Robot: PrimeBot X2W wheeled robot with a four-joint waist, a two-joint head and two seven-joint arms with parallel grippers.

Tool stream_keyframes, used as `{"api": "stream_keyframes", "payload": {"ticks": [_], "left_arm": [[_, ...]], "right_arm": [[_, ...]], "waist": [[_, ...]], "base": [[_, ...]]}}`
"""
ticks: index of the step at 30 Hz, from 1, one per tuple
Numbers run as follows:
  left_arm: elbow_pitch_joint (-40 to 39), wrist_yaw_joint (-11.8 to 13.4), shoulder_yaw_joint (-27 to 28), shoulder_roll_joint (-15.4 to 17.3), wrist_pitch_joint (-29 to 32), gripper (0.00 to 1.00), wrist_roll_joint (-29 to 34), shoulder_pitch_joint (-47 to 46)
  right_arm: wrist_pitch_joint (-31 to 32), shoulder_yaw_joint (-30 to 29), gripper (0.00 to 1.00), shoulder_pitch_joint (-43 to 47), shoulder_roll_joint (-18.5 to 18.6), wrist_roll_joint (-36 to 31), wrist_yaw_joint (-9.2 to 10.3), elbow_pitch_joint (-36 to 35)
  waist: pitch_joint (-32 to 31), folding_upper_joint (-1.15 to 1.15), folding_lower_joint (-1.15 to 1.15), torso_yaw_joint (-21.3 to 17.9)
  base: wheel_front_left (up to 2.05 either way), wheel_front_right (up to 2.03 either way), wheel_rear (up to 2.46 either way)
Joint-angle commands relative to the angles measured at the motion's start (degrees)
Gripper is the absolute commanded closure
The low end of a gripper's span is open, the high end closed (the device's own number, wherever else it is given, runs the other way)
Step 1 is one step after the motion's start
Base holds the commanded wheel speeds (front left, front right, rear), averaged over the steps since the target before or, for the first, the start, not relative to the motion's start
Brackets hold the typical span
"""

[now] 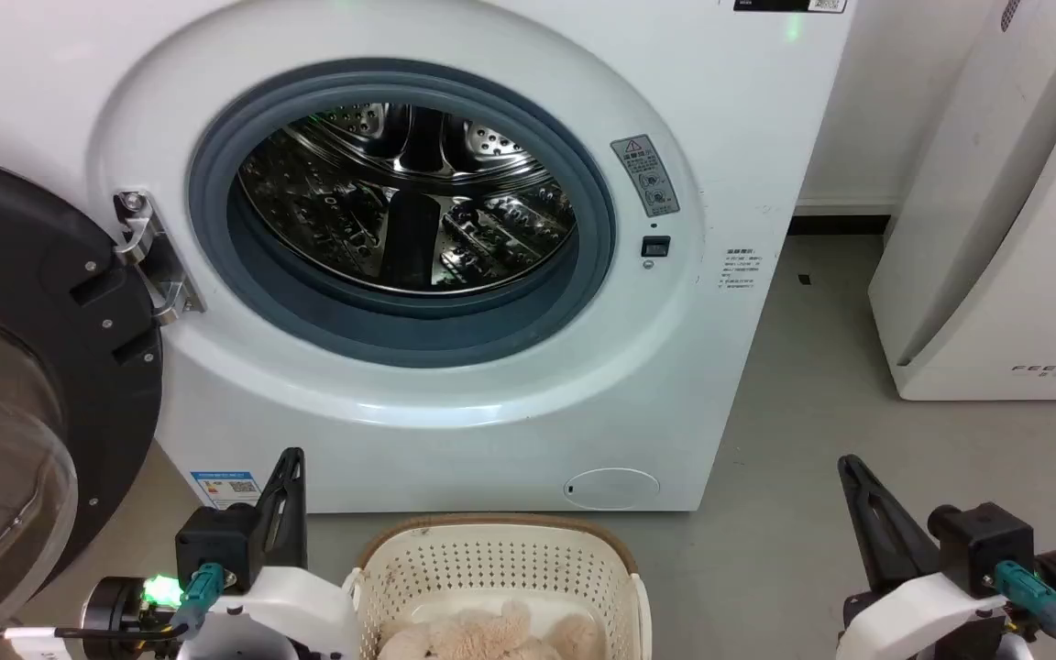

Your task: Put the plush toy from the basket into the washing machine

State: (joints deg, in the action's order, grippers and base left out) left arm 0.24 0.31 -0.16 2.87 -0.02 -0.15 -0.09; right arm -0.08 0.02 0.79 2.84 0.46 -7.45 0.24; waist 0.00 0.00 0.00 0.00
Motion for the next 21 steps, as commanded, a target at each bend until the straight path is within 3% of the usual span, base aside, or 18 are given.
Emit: {"api": "stream_keyframes", "payload": {"ticks": [1, 18, 19, 21], "left_arm": [[-0.24, -0.31, 0.16, 0.0, 0.02, 1.0, 0.15, 0.09], [-0.24, -0.31, 0.16, 0.0, 0.02, 1.0, 0.15, 0.09], [0.0, 0.0, 0.0, 0.0, -0.01, 0.0, 0.0, 0.0], [0.04, 0.04, -0.07, 0.0, -0.01, 0.0, -0.02, 0.0]], "right_arm": [[0.08, -0.02, 1.0, -0.79, 0.04, -0.46, -0.03, -0.24], [0.08, -0.02, 1.0, -0.79, 0.04, -0.46, -0.03, -0.24], [-0.01, 0.0, 0.0, 0.0, 0.0, 0.0, 0.0, 0.0], [-0.01, 0.0, 0.0, 0.02, 0.0, 0.03, 0.0, 0.02]], "waist": [[0.0, 0.0, 0.0, 0.0], [0.0, 0.0, 0.0, 0.0], [0.0, 0.0, 0.0, 0.0], [0.0, 0.0, 0.0, 0.0]], "base": [[0.0, 0.0, 0.0], [0.0, 0.0, 0.0], [0.0, 0.0, 0.0], [0.0, 0.0, 0.0]]}}
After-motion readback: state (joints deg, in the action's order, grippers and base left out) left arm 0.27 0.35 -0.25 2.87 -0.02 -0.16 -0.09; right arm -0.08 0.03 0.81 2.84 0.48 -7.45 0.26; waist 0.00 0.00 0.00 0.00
